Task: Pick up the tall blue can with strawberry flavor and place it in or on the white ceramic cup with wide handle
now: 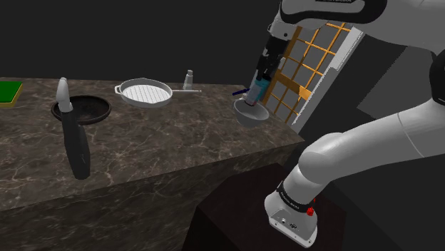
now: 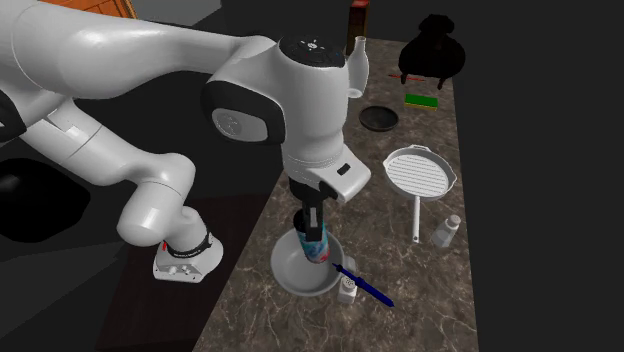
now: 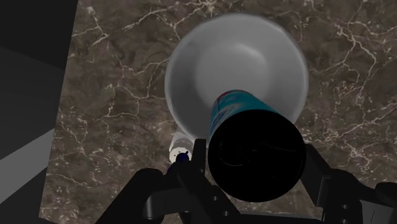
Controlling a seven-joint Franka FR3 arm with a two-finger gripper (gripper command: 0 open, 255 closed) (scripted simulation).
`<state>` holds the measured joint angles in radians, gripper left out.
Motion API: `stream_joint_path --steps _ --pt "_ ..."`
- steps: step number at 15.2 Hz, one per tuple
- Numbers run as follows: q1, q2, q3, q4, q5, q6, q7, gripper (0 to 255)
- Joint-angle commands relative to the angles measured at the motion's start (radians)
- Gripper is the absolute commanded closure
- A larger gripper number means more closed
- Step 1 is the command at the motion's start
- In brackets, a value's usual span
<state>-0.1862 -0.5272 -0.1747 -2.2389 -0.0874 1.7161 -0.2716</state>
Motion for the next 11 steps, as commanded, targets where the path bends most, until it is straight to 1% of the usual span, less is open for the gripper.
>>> stream_joint_path --steps 1,5,11 --pt "-0.001 -0.004 0.0 -0.029 -0.001 0.026 0.002 255" --pt "-0.002 -0.004 -0.004 -0.087 -0.004 0.083 0.003 255" --pt "-0.002 -0.004 -0.004 -0.087 -0.004 0.083 0.003 255"
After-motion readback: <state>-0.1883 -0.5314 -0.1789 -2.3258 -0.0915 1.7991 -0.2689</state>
